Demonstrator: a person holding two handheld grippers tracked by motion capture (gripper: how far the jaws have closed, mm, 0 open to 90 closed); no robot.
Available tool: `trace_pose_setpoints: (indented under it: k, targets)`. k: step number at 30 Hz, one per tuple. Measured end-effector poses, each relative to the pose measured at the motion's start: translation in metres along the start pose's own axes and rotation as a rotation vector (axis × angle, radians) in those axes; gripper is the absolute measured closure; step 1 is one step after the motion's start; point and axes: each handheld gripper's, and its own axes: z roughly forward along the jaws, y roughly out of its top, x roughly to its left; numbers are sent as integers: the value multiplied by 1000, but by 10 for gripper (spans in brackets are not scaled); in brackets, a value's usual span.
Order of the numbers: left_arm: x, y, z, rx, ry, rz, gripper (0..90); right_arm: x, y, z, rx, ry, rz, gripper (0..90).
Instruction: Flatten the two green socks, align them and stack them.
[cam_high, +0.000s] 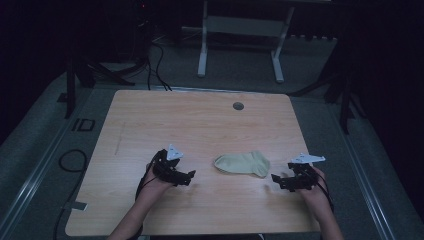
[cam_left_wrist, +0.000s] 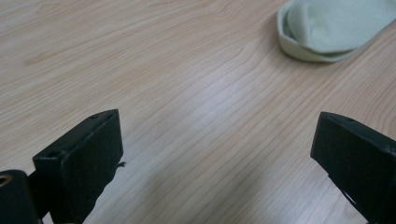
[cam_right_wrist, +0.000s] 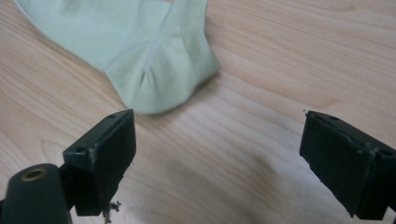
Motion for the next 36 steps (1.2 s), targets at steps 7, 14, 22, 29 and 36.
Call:
trace_pose_setpoints:
  k: [7,14,22,29,36]
  targets:
    - [7,-14,-11,-11,8,-22,22,-1,-15,-6,-8,-27,-5,106]
    - [15,-26,-24,-23,33,-46,22,-1,-27,-16,-31,-42,6,106]
    - [23,-44,-35,-44,37,-79,22,-1,-41,-23,-46,-63,32,107]
    - [29,-56,-41,-55,39,-101,22,0,-45,-28,-60,-71,36,108]
    - [31,-61,-41,-72,36,-116,22,-3,-47,-29,-79,-75,49,131]
